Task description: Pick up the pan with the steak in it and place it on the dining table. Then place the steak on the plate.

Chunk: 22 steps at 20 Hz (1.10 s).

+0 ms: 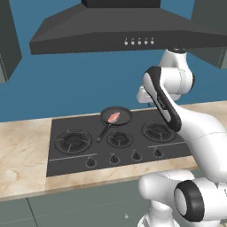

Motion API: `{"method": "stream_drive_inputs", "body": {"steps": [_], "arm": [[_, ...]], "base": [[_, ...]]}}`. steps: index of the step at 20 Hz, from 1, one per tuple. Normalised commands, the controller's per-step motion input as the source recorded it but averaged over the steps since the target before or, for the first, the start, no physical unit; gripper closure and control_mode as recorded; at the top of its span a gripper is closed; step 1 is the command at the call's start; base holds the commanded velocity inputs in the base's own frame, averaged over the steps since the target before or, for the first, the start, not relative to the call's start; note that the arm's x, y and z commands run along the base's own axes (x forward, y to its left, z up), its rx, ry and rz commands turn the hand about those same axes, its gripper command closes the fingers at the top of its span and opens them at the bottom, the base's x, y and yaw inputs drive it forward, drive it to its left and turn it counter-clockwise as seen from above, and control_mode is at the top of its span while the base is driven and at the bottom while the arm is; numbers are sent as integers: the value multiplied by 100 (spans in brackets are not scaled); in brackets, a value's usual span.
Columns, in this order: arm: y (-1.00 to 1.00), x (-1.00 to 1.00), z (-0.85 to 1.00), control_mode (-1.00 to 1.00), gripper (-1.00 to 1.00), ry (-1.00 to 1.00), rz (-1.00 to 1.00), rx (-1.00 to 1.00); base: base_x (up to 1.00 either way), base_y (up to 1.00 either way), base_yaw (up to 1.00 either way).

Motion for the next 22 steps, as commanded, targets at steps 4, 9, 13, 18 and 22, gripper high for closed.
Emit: {"method": "stream_drive_inputs", "body": {"steps": [4, 9, 13, 18, 22], "arm": [[7, -25, 0, -100, -100, -7, 0, 0], [21, -53, -2, -100, -100, -14, 0, 0], [32, -30, -11, -100, -100, -10, 0, 0], [45, 11, -24, -100, -100, -2, -5, 0], [49, 35, -31, -100, -100, 0, -8, 0]], "base": [[0, 0, 0], [0, 0, 0], [0, 0, 0], [0, 0, 0], [0, 0, 0]]}}
